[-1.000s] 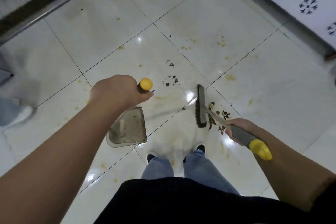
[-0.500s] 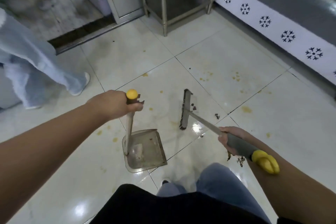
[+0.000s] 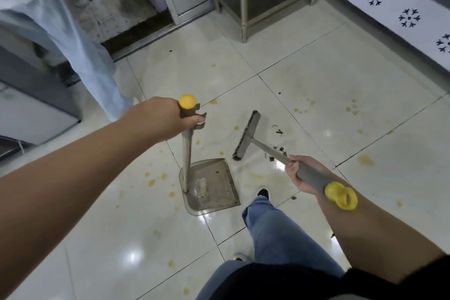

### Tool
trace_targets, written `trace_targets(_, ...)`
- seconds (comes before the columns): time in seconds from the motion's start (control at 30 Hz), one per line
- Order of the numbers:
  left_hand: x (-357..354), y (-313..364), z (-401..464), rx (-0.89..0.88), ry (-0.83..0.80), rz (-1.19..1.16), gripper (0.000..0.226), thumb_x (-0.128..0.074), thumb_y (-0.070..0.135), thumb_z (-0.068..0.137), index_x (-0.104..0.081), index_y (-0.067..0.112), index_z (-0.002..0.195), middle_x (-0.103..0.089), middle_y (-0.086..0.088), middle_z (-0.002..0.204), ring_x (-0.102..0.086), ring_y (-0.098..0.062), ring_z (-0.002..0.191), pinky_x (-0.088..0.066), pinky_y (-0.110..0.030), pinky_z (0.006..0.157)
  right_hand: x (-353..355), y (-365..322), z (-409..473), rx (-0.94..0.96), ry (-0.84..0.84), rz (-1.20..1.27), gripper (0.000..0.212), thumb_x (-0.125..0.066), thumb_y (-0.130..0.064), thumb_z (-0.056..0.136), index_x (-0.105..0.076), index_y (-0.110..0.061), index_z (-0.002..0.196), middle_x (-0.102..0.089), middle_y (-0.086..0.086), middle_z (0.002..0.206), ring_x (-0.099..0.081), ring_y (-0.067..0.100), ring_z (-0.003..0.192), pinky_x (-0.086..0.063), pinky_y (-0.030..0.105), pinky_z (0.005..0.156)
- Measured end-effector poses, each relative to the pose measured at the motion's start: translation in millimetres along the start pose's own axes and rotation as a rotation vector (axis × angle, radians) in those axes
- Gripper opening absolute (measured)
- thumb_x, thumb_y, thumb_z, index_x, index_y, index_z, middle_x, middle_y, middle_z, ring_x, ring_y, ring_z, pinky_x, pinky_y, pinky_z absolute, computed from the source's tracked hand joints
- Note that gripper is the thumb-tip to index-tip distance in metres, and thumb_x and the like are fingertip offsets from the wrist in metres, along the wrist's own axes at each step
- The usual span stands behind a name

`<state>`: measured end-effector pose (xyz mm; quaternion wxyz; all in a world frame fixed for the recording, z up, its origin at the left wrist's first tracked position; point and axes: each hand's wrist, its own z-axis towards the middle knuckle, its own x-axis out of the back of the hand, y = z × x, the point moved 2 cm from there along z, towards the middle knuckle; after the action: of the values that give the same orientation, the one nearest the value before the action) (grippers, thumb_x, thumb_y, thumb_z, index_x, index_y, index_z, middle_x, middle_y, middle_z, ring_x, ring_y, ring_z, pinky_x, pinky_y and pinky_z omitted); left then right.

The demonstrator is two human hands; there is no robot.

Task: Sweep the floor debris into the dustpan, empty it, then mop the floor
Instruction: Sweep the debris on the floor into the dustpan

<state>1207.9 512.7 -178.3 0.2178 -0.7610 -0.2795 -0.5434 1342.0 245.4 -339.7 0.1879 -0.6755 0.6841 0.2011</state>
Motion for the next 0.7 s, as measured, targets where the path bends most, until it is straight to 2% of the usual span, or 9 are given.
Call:
trace_targets(0.2, 4.3, 36.1, 82.0, -0.003, -0.099, -0.058, 0.051, -0.05, 0.071, 0.075, -0.041, 0.025, 0.056, -0.046, 0.005, 0.056, -0.041, -0.006, 0.053, -0.027, -0.024, 0.047, -21.1, -68.9, 38.6, -0.053, 0.025, 0.135, 0.024, -0.04, -0.017, 0.098, -0.045, -0.008, 0.076, -0.045, 0.004, 0.04, -0.049, 0.01, 0.025, -0.045, 0.015, 0.031)
trace_targets(0.3, 9.2, 56.7, 111.8, -0.061, -0.099, -0.045, 0.05, -0.047, 0.074, 0.075, -0.042, 0.027, 0.057, -0.048, 0.006, 0.057, -0.041, -0.003, 0.054, -0.028, -0.024, 0.048, -19.2, -92.5, 48.3, -0.025, 0.045, 0.186, 0.028, -0.041, -0.015, 0.098, -0.051, -0.002, 0.075, -0.047, 0.005, 0.043, -0.05, 0.01, 0.027, -0.045, 0.016, 0.032)
trace_targets(0.37, 12.2, 73.1, 127.7, -0.12, -0.114, 0.006, 0.053, -0.042, 0.077, 0.072, -0.045, 0.025, 0.061, -0.05, 0.005, 0.059, -0.045, -0.006, 0.056, -0.033, -0.026, 0.053, -6.9, -102.9, 51.3, -0.004, 0.064, 0.217, 0.024, -0.042, -0.017, 0.098, -0.048, -0.005, 0.078, -0.05, 0.005, 0.044, -0.052, 0.01, 0.029, -0.047, 0.017, 0.033)
trace_targets(0.5, 19.0, 106.5, 146.6, -0.24, -0.13, 0.07, 0.057, -0.039, 0.079, 0.073, -0.054, 0.024, 0.071, -0.052, 0.004, 0.065, -0.053, -0.019, 0.066, -0.041, -0.028, 0.061, 32.4, -109.8, 35.8, -0.043, 0.175, 0.245, 0.031, -0.043, -0.027, 0.098, -0.044, -0.007, 0.075, -0.05, 0.001, 0.041, -0.053, 0.008, 0.029, -0.046, 0.015, 0.032)
trace_targets(0.6, 23.4, 124.4, 153.9, -0.306, -0.151, 0.09, 0.062, -0.039, 0.077, 0.075, -0.064, 0.023, 0.091, -0.061, 0.001, 0.078, -0.059, -0.022, 0.08, -0.05, -0.032, 0.073, 63.2, -101.9, 10.5, -0.02, 0.265, 0.271, 0.031, -0.045, -0.026, 0.098, -0.044, -0.005, 0.076, -0.051, 0.003, 0.044, -0.053, 0.009, 0.029, -0.044, 0.015, 0.03)
trace_targets(0.7, 26.7, 135.8, 156.7, -0.345, -0.135, 0.09, 0.061, -0.04, 0.076, 0.077, -0.065, 0.023, 0.094, -0.054, 0.005, 0.073, -0.056, -0.021, 0.076, -0.045, -0.029, 0.066, 96.7, -82.6, -14.2, 0.03, 0.335, 0.345, 0.027, -0.045, -0.025, 0.098, -0.045, -0.006, 0.079, -0.05, 0.005, 0.046, -0.052, 0.009, 0.028, -0.045, 0.016, 0.03)
